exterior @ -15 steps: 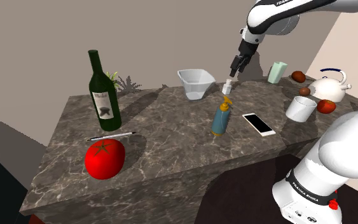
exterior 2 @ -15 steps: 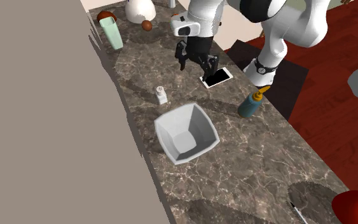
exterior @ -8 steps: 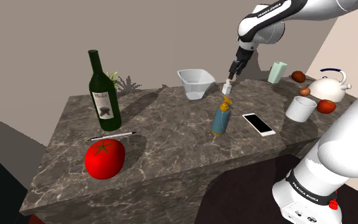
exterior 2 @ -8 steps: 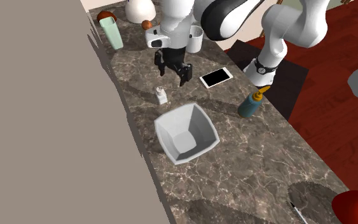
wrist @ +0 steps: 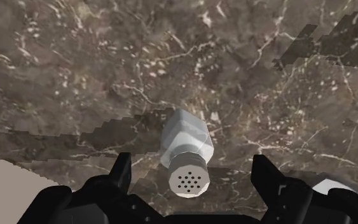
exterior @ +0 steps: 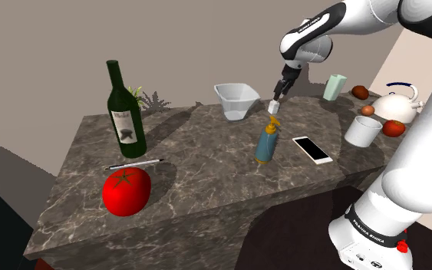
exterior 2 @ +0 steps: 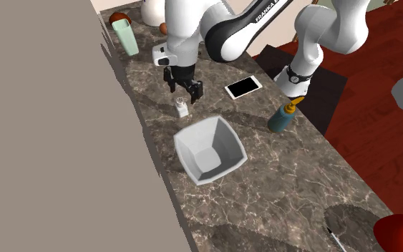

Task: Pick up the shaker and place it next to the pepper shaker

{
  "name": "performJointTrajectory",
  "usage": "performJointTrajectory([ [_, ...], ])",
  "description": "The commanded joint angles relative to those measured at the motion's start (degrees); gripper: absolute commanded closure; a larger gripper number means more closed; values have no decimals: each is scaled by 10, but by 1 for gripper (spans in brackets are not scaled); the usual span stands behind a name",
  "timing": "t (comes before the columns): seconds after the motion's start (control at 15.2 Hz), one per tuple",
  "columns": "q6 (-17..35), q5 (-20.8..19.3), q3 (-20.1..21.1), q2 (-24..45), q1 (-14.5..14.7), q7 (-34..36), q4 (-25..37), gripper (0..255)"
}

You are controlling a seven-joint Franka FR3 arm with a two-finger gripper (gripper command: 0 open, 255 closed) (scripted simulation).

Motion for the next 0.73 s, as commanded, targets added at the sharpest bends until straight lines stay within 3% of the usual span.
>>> performJointTrajectory([
  [0.0, 12, 8, 2, 11, -1, -6, -2, 0],
  [0.59, 22, 14, 3, 19, -2, -10, -5, 0],
  [0.66, 22, 14, 3, 19, -2, -10, -5, 255],
])
